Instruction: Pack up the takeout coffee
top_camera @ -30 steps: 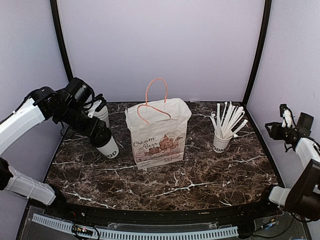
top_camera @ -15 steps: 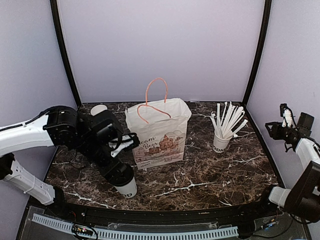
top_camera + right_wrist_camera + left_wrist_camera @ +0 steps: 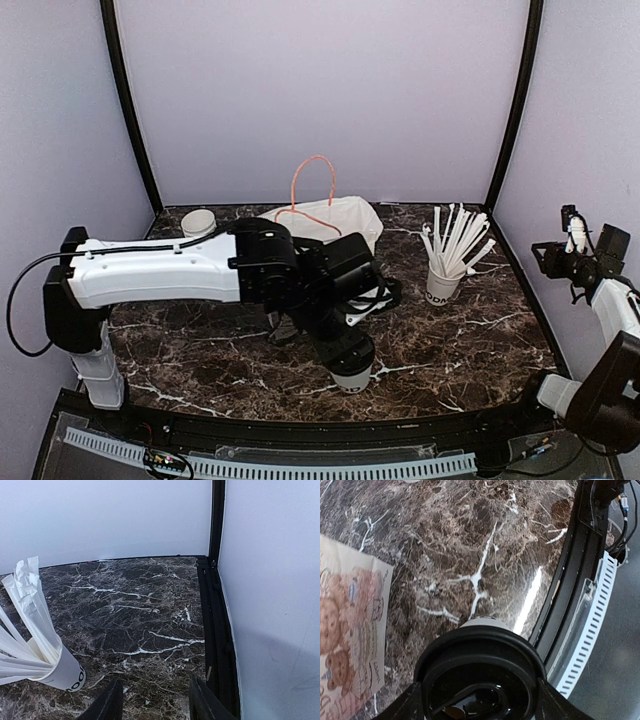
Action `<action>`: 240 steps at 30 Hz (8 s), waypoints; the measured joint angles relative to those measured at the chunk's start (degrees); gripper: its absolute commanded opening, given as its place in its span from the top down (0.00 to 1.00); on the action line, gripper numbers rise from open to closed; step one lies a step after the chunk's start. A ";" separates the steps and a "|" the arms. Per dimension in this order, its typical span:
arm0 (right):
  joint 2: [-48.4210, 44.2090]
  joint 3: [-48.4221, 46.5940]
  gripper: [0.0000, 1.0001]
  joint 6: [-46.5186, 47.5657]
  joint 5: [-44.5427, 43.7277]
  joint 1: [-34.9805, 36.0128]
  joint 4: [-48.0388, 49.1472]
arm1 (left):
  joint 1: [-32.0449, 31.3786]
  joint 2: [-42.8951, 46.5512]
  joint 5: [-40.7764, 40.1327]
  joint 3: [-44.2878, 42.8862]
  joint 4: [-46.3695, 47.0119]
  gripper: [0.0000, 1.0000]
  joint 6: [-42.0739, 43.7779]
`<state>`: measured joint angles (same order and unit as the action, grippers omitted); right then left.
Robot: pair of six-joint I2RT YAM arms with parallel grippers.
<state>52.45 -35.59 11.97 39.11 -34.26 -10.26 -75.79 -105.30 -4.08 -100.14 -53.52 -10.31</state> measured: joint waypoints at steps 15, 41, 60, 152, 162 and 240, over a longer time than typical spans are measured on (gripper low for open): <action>-0.28 0.00 0.53 0.50 0.02 0.02 -0.02 | -0.02 -22.67 -0.66 -24.20 -0.87 0.38 0.87; -0.24 -3.52 0.54 2.51 2.14 2.45 -5.46 | -0.02 -23.30 -4.31 -36.41 -5.29 0.11 4.28; 13.27 -47.30 0.45 18.78 13.05 30.42 -37.88 | 7.21 6.49 -23.56 -26.75 11.08 0.01 17.00; 30.27 -33.24 0.41 33.48 -34.10 91.65 -48.63 | 33.79 26.36 -8.76 10.95 9.97 0.01 -11.39; 32.35 -50.23 0.46 40.15 -33.53 90.84 -56.87 | 33.81 24.33 -1.66 6.43 10.14 0.08 -7.23; 26.64 -52.28 0.59 41.77 -50.18 97.11 -48.74 | 39.85 -0.63 23.87 15.54 30.93 0.18 2.36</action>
<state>79.09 -87.88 53.74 -11.07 62.85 -59.00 -35.94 -105.93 19.79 -84.60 -22.59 -7.94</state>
